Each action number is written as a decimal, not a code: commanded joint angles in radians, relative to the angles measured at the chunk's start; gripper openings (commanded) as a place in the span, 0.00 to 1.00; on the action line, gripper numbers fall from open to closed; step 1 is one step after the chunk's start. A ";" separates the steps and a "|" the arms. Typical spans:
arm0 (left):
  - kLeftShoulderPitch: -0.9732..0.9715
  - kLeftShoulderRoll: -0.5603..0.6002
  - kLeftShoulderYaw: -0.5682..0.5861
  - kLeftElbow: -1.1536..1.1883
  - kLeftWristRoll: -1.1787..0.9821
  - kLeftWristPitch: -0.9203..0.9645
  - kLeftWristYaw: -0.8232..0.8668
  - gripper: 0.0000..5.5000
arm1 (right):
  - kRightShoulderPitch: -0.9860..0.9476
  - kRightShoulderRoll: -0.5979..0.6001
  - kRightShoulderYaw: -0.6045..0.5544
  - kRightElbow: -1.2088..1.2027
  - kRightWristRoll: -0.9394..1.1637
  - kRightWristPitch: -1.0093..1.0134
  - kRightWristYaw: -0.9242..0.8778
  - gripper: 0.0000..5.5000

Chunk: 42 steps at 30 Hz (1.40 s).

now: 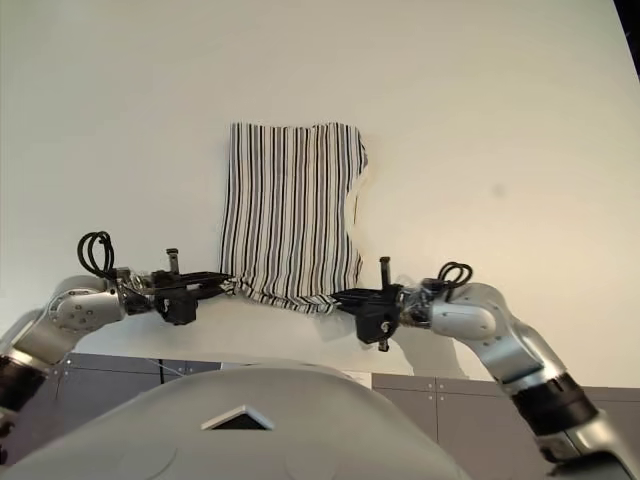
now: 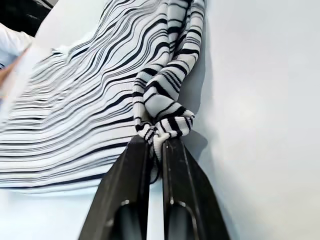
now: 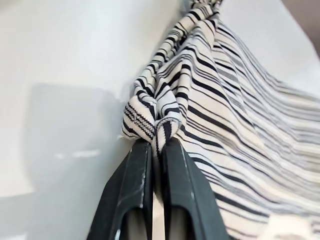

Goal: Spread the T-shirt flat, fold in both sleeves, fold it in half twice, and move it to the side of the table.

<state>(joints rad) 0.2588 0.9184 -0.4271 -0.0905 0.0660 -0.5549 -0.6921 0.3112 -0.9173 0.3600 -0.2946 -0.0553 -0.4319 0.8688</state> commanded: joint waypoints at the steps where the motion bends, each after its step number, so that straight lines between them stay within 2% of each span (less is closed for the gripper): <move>1: 0.121 0.020 0.052 -0.169 -0.193 0.227 -0.036 0.02 | 0.057 -0.125 -0.091 -0.087 0.289 0.185 0.143 0.02; 5: 0.140 -0.063 0.153 -0.293 -0.416 0.456 0.021 0.02 | -0.058 -0.071 -0.152 -0.113 0.495 0.435 0.133 0.02; 7: 0.011 -0.128 0.224 -0.304 -0.543 0.579 0.061 0.02 | -0.211 0.020 -0.176 -0.039 0.511 0.572 0.033 0.02; 10: -0.264 -0.219 0.232 -0.130 -0.503 0.645 0.056 0.02 | -0.436 0.149 -0.156 0.135 0.406 0.650 -0.090 0.02; 15: -0.547 -0.347 0.174 0.251 -0.361 0.589 -0.033 0.02 | -0.612 0.280 -0.099 0.356 0.192 0.624 -0.225 0.02; 20: -0.693 -0.465 0.158 0.592 -0.242 0.465 -0.056 0.02 | -0.635 0.350 -0.065 0.424 0.081 0.613 -0.263 0.02; 22: -0.755 -0.504 0.162 0.715 -0.214 0.422 -0.075 0.12 | -0.627 0.360 -0.066 0.426 0.035 0.599 -0.295 0.02; 23: -0.772 -0.513 0.178 0.750 -0.209 0.405 -0.074 0.15 | -0.644 0.371 -0.067 0.446 0.024 0.592 -0.295 0.08; 26: -0.821 -0.527 0.221 0.849 -0.178 0.355 -0.017 0.23 | -0.680 0.398 -0.075 0.484 -0.003 0.575 -0.309 0.16; 30: -0.904 -0.533 0.247 1.028 -0.108 0.311 0.085 0.24 | -0.737 0.468 -0.097 0.559 -0.054 0.564 -0.414 0.29; 35: -0.932 -0.571 0.258 1.169 -0.030 0.306 0.246 0.24 | -0.804 0.562 -0.077 0.677 -0.157 0.524 -0.574 0.29; 36: -0.921 -0.574 0.282 1.171 -0.039 0.310 0.275 0.24 | -0.791 0.585 -0.090 0.649 -0.118 0.529 -0.546 0.29; 39: -0.825 -0.577 0.410 1.091 -0.121 0.343 0.400 0.24 | -0.691 0.608 -0.063 0.441 0.092 0.604 -0.282 0.29; 41: -0.723 -0.615 0.501 0.944 -0.186 0.376 0.502 0.24 | -0.648 0.599 -0.015 0.455 0.091 0.611 -0.209 0.29; 42: -0.681 -0.644 0.542 0.862 -0.222 0.401 0.548 0.24 | -0.645 0.607 -0.004 0.500 0.060 0.613 -0.232 0.29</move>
<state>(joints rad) -0.4921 0.3188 0.0543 0.8858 -0.1073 -0.2012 -0.2127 -0.3500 -0.3105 0.3365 0.1519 0.0396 0.1636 0.6439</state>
